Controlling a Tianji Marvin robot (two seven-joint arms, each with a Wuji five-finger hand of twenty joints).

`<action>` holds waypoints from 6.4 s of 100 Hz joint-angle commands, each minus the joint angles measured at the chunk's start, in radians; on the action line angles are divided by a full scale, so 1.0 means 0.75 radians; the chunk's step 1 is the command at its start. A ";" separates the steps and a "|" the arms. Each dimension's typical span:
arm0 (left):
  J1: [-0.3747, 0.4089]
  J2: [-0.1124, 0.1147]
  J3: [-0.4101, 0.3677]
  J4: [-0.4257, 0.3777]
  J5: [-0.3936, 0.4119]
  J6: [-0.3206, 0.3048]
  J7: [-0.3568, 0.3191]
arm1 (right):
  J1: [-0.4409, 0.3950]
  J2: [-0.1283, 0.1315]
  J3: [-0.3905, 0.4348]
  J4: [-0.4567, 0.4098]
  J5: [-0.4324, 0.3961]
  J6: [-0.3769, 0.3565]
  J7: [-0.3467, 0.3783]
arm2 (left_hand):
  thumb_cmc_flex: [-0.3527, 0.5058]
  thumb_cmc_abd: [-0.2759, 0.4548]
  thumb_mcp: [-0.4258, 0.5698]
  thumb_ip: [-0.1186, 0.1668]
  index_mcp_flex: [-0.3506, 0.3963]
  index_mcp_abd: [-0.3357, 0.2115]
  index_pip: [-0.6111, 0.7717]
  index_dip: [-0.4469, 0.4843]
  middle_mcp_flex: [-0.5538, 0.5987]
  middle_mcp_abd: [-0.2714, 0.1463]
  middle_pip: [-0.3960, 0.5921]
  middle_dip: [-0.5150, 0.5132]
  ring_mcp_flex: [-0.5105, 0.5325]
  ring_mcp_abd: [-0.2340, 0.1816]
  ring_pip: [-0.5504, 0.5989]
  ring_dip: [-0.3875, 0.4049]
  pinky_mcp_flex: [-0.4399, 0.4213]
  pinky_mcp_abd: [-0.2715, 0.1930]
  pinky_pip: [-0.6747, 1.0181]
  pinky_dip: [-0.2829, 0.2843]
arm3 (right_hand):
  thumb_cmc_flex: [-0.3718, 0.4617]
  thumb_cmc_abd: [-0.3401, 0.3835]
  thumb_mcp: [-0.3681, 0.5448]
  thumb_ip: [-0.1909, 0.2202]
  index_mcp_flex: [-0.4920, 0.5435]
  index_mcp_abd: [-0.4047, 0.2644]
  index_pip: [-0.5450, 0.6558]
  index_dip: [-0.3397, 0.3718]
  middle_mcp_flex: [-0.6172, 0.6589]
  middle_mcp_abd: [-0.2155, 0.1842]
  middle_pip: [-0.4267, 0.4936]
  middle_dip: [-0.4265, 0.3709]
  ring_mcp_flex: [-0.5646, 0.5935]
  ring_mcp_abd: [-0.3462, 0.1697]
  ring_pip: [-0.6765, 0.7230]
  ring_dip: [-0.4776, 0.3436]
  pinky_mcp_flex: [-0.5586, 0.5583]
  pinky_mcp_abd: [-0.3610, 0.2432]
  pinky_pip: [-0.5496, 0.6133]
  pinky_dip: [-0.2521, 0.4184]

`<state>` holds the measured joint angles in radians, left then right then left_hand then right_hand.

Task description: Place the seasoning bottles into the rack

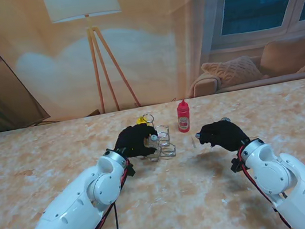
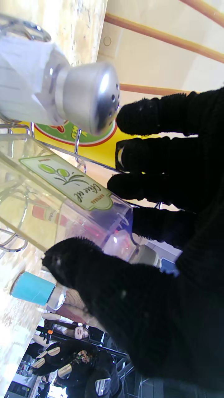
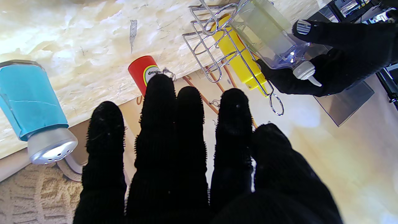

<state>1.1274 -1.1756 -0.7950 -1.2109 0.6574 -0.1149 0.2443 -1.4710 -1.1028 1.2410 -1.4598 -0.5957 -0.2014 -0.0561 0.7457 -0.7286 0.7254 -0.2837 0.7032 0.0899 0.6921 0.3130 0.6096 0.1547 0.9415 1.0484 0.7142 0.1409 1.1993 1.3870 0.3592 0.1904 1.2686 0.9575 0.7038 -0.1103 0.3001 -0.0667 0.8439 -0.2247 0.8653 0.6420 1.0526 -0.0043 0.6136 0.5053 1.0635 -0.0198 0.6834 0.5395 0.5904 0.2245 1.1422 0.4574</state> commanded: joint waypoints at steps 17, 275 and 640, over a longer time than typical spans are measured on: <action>0.011 0.002 -0.020 -0.022 0.010 0.029 -0.016 | -0.010 -0.006 -0.003 -0.003 -0.001 -0.001 0.018 | 0.014 0.091 0.058 0.014 0.092 -0.076 0.097 0.023 -0.006 -0.021 0.020 0.018 -0.027 -0.006 0.004 0.023 -0.044 0.002 -0.008 0.027 | -0.011 -0.023 0.024 -0.022 0.005 -0.023 0.020 -0.012 0.041 -0.017 0.023 0.049 0.033 -0.022 0.025 0.039 -0.002 0.006 0.028 0.003; 0.359 0.084 -0.465 -0.294 0.197 0.013 -0.052 | 0.005 -0.006 -0.016 0.013 -0.002 0.006 0.020 | -0.122 0.425 -0.198 0.210 -0.039 0.092 -0.587 0.144 -0.043 0.189 -0.864 -0.845 -0.266 0.264 -1.092 -0.879 -0.247 0.201 -0.503 -0.220 | -0.011 -0.011 0.017 -0.020 0.006 -0.020 0.016 -0.010 0.041 -0.017 0.022 0.048 0.032 -0.018 0.025 0.038 -0.004 0.008 0.028 0.004; 0.311 0.051 -0.432 -0.090 0.159 0.125 0.116 | 1.018 -0.219 -0.874 1.092 0.155 0.046 -0.109 | -0.110 0.406 -0.141 0.212 -0.077 0.082 -0.615 0.145 -0.094 0.213 -0.883 -0.859 -0.309 0.272 -1.083 -0.879 -0.275 0.212 -0.542 -0.213 | -0.404 -0.712 1.010 -0.136 -0.479 0.341 -0.629 -0.115 -0.603 0.132 -0.182 -0.209 -0.455 0.060 -0.475 -0.335 -0.328 -0.134 -0.344 -0.357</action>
<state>1.3622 -1.1361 -1.1193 -1.2797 0.7762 -0.0249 0.3401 -0.7108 -1.2525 0.5923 -0.6507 -0.4810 -0.1708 -0.1474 0.6618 -0.4261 0.5947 -0.1509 0.6683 0.1521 0.2478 0.4199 0.5726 0.3068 0.2812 0.3939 0.5097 0.3421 0.3773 0.7178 0.1705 0.3474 0.8745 0.7919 0.3785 -0.6189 1.0367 -0.1475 0.4700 0.0648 0.3640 0.5412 0.5757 0.1194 0.4676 0.3217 0.7008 0.0475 0.3096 0.2562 0.3334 0.1170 0.8549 0.1706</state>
